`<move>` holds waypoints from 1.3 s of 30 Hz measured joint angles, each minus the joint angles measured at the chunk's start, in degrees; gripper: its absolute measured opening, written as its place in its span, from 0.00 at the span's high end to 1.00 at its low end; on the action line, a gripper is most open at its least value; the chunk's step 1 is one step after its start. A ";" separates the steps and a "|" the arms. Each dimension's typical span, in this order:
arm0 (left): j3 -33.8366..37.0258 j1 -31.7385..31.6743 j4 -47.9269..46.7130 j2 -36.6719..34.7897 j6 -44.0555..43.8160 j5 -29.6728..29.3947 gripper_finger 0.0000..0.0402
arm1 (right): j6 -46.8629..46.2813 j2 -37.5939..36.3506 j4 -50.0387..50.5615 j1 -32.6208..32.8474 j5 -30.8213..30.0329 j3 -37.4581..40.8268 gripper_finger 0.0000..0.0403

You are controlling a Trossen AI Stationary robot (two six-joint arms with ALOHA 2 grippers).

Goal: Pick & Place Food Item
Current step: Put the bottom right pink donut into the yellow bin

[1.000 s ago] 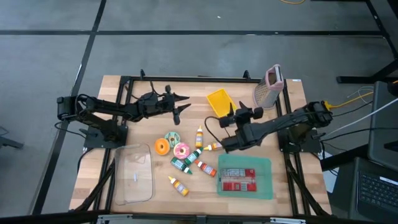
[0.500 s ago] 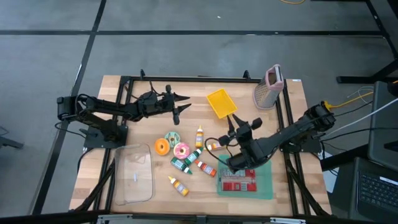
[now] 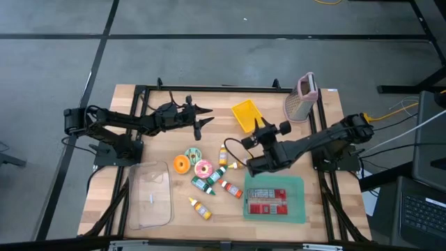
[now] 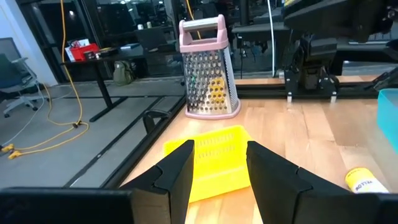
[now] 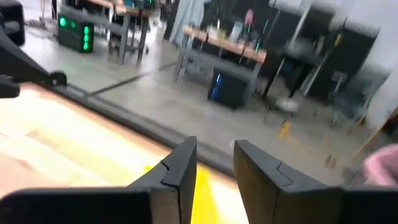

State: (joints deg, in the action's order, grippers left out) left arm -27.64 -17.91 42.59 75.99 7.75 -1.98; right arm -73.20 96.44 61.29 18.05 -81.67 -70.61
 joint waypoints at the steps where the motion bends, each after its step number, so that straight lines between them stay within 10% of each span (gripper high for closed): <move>1: 0.00 -0.08 -0.11 0.00 0.00 0.00 0.64 | -0.52 0.00 -0.24 -0.48 0.47 0.00 0.73; 12: -0.05 -1.86 0.06 0.00 0.00 0.26 0.64 | -2.72 2.57 -3.46 3.01 -8.19 0.06 0.74; 21: -0.07 -1.82 -0.88 0.00 -0.88 0.20 0.64 | 21.11 2.95 -5.76 2.02 -7.53 -3.77 0.79; 36: -0.07 -1.82 -1.79 0.00 -0.98 0.51 0.64 | 8.61 3.80 -19.49 -1.72 -4.00 -3.76 0.79; 39: -0.07 -1.82 -1.74 0.00 -0.40 0.52 0.64 | 9.41 6.40 -34.34 -2.87 -3.87 -3.67 0.76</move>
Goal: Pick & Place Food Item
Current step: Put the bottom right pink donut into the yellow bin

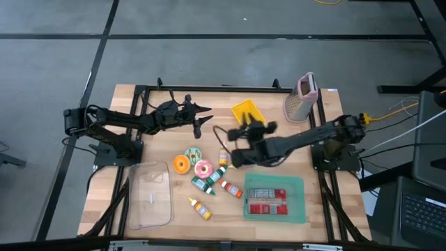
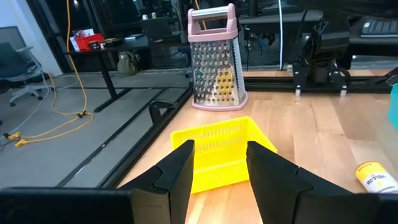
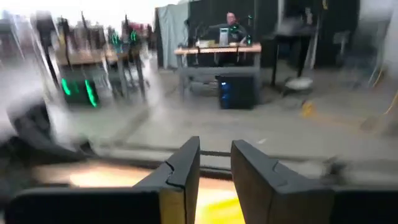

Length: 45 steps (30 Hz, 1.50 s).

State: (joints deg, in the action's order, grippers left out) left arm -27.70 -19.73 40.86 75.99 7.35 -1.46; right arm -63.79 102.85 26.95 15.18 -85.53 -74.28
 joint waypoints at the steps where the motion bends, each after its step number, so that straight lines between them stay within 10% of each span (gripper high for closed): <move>1: 0.00 0.00 -0.04 0.00 0.31 0.00 0.64 | 6.97 1.64 -8.10 0.14 1.99 0.11 0.75; 3: 0.00 0.00 -0.09 0.00 0.33 -0.18 0.64 | 34.47 5.62 -32.73 0.50 16.89 0.00 0.72; 6: 0.00 -0.02 -0.04 -0.02 1.09 -0.32 0.64 | 69.28 11.46 -68.69 0.18 64.82 -1.71 0.70; 7: 0.00 -0.02 -0.47 -0.02 1.33 -0.35 0.64 | 72.04 12.38 -71.34 -0.19 71.64 -3.81 0.69; 26: 0.00 -0.10 -4.35 0.00 1.93 -0.41 0.64 | 73.46 7.16 -27.38 -0.06 36.63 -13.44 0.70; 36: 0.00 -0.39 -5.52 0.00 1.97 -0.43 0.64 | 34.86 5.57 15.90 3.66 16.83 -13.33 0.70; 45: 0.00 -0.39 -5.34 0.00 2.37 -0.44 0.64 | 27.34 5.57 9.00 7.49 1.82 -9.52 0.70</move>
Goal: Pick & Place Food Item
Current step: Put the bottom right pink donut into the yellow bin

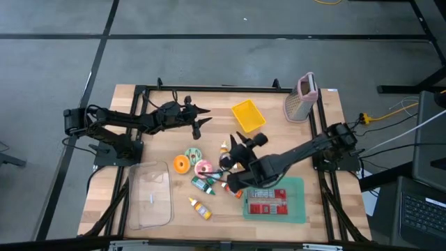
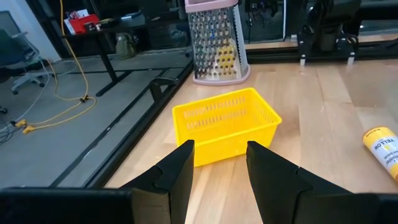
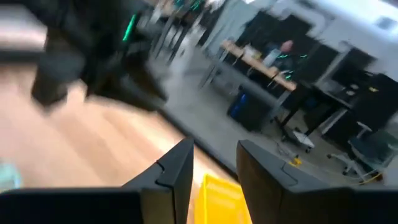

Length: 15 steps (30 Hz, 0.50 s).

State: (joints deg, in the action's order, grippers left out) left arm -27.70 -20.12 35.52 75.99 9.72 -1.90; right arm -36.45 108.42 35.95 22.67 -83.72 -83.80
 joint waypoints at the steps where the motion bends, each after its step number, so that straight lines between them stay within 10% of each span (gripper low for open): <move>1: 0.00 0.00 0.25 0.00 0.02 0.00 0.64 | -2.64 0.00 -1.31 0.05 -2.86 0.36 0.70; 6: 0.00 -0.17 2.57 0.00 0.04 0.03 0.64 | -11.33 0.00 -4.81 -4.49 -1.79 0.70 0.70; 11: 0.00 -1.23 3.28 0.00 0.06 0.03 0.64 | 14.16 0.00 -28.95 -9.03 9.88 0.76 0.70; 13: 0.00 -1.83 3.27 0.00 0.08 0.05 0.64 | 25.63 0.01 -45.42 -10.12 28.11 1.65 0.70; 15: 0.00 -2.39 3.27 0.00 0.08 0.11 0.64 | 33.49 1.06 -62.27 -11.71 63.90 2.78 0.70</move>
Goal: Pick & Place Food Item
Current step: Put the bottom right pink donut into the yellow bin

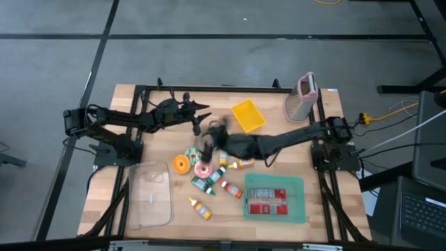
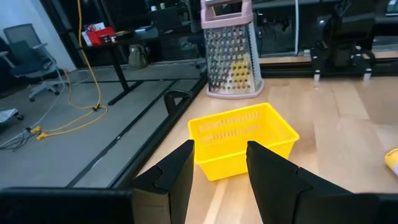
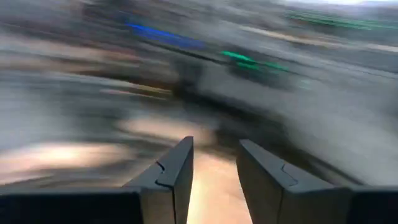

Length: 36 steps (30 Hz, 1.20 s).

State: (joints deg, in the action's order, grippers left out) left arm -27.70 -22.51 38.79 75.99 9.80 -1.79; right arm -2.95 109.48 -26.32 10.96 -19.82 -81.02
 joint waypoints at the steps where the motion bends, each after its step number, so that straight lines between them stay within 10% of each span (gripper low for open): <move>1: 0.00 -0.33 -0.02 0.00 0.00 0.34 0.64 | 0.88 0.84 -3.66 -1.00 16.39 -0.28 0.70; 3: 0.00 -0.92 -0.33 0.00 -0.04 0.91 0.64 | 0.68 1.95 -1.87 -2.05 27.38 -1.93 0.72; 9: 0.02 -1.07 -3.92 -0.01 -0.92 2.00 0.64 | -3.90 0.64 17.52 -3.74 4.31 -2.31 0.78; 19: 0.02 -1.06 -6.38 0.00 -1.53 2.02 0.64 | 1.78 0.64 25.96 -3.62 -16.29 -2.31 0.79; 36: 0.02 -1.23 -6.60 -0.02 -1.09 1.69 0.64 | 10.87 0.75 26.83 -3.35 -13.68 -2.33 0.79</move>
State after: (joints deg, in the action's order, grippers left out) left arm -27.68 -23.75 32.18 75.97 8.71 -0.10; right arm 7.92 110.24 0.51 7.62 -33.50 -83.35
